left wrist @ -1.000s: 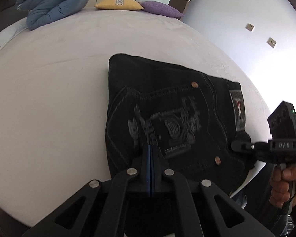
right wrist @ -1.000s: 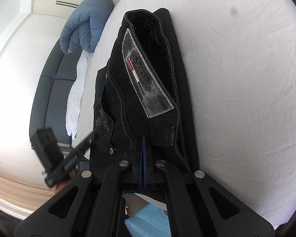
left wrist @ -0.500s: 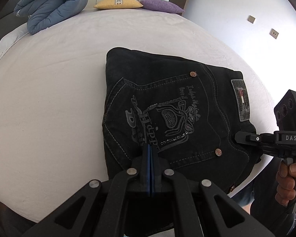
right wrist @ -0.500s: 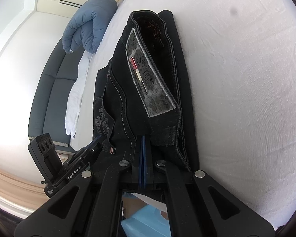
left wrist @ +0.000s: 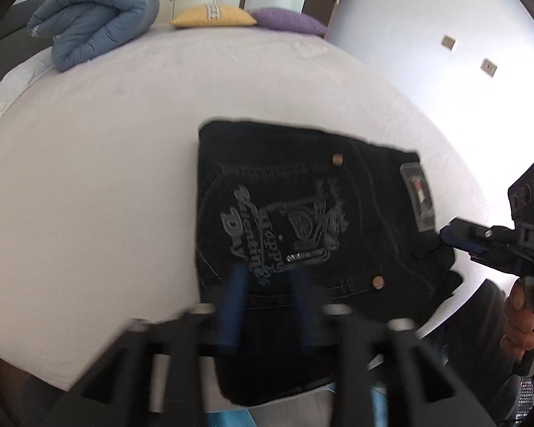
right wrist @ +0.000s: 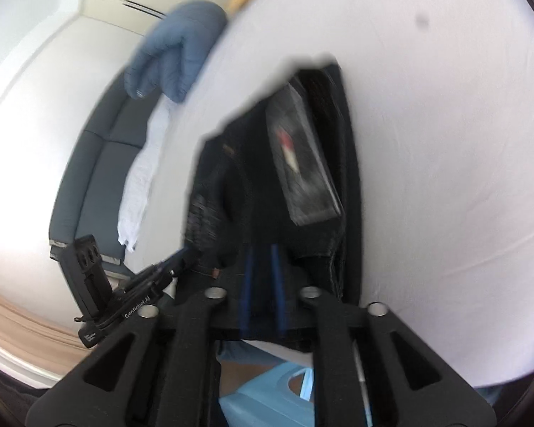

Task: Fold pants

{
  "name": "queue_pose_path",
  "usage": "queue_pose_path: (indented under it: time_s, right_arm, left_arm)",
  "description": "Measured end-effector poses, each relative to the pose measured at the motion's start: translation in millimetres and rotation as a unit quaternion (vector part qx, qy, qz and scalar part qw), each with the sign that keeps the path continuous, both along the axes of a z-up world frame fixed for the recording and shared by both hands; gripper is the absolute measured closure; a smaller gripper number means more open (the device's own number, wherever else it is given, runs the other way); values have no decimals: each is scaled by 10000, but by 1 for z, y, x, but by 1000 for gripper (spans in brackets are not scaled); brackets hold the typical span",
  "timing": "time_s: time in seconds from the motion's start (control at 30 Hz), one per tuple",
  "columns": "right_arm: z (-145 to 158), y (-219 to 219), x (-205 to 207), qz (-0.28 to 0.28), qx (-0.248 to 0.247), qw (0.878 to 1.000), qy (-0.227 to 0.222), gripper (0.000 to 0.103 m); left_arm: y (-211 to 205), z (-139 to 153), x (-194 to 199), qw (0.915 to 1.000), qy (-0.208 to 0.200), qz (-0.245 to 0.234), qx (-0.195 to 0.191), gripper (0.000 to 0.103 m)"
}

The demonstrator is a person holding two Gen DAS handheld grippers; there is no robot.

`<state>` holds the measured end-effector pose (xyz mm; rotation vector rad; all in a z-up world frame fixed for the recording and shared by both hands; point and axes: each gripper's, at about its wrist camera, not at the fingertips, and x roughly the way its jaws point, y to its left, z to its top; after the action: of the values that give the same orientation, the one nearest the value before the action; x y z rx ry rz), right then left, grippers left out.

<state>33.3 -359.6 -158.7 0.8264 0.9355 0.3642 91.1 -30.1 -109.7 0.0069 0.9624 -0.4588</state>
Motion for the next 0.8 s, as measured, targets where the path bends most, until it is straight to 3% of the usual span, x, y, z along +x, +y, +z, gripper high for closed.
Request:
queue_pose_path:
  time_s: [0.03, 0.07, 0.1, 0.17, 0.3, 0.5, 0.63, 0.8]
  right_arm:
    - [11, -6, -3, -58, -27, 9999, -150, 49]
    - [20, -13, -6, -161, -78, 9995, -264, 32]
    - [27, -22, -9, -345, -143, 9986, -383, 16]
    - [33, -42, -8, -552, -141, 9972, -480, 16]
    - [9, -67, 17, -560, 30, 9983, 166, 20]
    - [-23, -61, 48, -264, 28, 9973, 692, 44]
    - [-27, -53, 63, -138, 32, 9965, 819, 51]
    - [-35, -40, 89, 188, -109, 9943, 1040, 62]
  left_arm:
    - [7, 11, -2, 9996, -230, 159, 38, 15]
    - [13, 16, -1, 9991, -369, 226, 12, 3]
    - [18, 19, 5, 9990, -369, 268, -11, 3]
    - [24, 13, 22, 9995, -115, 286, -70, 4]
    - [24, -9, 60, 9983, 520, 113, -255, 12]
    - [11, -36, 88, 9916, 1221, -205, -362, 14]
    - [3, -47, 97, 9879, 1459, -316, -423, 21]
    - [-7, -48, 107, 9855, 1590, -437, -396, 52]
